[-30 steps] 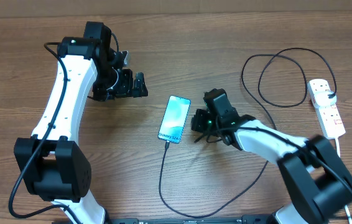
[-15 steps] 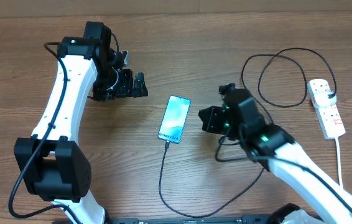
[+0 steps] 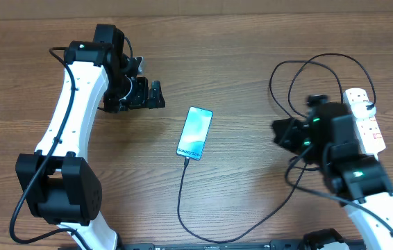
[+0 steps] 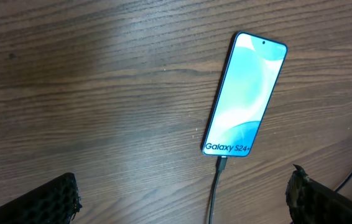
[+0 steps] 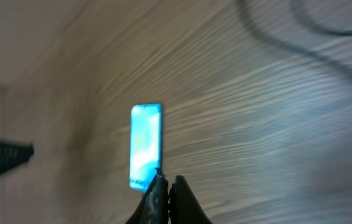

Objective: Plug charger to phone and switch on socket
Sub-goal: 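Move the right gripper over to the white power strip's switch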

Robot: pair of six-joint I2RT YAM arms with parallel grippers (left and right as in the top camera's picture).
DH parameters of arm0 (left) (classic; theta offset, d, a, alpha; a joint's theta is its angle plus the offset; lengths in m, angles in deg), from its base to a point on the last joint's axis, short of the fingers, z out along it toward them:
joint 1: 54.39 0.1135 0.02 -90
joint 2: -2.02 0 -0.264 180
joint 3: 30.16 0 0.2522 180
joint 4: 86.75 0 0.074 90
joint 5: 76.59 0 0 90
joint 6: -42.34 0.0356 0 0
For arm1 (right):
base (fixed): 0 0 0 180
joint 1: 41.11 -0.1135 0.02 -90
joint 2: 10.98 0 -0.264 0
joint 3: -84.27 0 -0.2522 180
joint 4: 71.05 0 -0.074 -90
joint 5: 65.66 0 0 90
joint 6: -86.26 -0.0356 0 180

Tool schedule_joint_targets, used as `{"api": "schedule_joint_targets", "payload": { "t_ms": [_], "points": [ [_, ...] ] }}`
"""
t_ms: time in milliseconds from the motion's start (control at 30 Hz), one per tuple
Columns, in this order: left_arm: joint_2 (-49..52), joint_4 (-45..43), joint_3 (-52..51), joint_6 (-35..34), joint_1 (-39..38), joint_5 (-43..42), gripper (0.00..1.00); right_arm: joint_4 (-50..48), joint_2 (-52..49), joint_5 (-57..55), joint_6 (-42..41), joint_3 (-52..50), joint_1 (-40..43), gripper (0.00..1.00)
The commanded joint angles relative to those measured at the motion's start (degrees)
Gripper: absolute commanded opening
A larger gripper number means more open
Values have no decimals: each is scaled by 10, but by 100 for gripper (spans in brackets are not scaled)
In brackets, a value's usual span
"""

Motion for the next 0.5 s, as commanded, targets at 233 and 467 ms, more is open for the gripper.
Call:
{"api": "schedule_joint_targets", "payload": {
  "t_ms": [233, 467],
  "points": [
    [-6, 0, 0, -3, 1, 3, 100, 275, -136, -35, 151, 328, 159, 4],
    [-6, 0, 0, -3, 1, 3, 100, 386, -264, -117, 166, 442, 195, 4]
  ]
}}
